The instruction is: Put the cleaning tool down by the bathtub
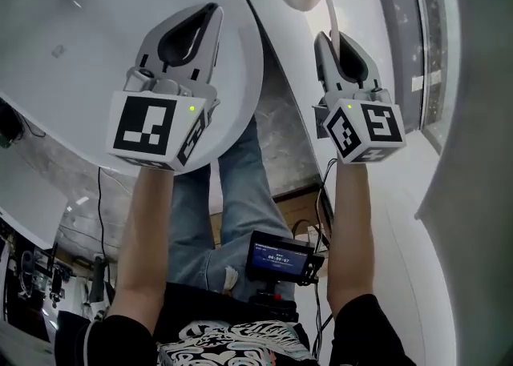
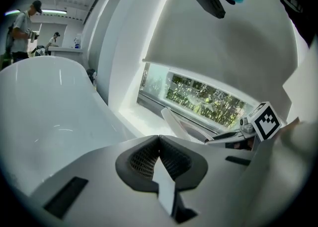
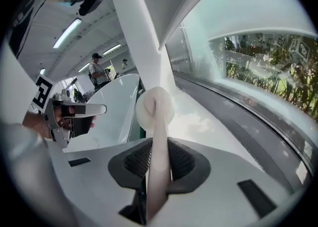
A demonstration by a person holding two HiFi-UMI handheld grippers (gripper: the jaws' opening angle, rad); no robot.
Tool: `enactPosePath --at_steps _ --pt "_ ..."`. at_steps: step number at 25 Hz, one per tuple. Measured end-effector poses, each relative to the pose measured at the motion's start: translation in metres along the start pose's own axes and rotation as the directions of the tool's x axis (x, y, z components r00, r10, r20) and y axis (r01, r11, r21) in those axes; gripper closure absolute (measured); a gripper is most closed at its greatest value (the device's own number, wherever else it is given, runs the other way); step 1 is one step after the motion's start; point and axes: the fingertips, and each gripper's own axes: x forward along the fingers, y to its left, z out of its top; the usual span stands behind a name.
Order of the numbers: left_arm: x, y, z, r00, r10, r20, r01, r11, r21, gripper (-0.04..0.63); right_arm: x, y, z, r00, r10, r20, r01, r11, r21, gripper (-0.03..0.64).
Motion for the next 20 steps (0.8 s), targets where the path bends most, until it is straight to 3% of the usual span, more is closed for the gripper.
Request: enactPosePath --at_steps 13,20 --pt "0.023 -0.003 -0.031 0.999 0.007 -0.043 -0.008 1.0 -0.004 0.58 0.044 -0.014 -0.039 0.998 -0.005 -0.058 -0.003 0.991 -0.137 0.52" --pt "0.029 -0.009 -0.041 0.999 -0.008 -0.053 0.007 1.0 -0.021 0.58 0.061 -0.036 -0.046 0.996 -0.09 -0.015 0.086 0.981 -0.177 0.52"
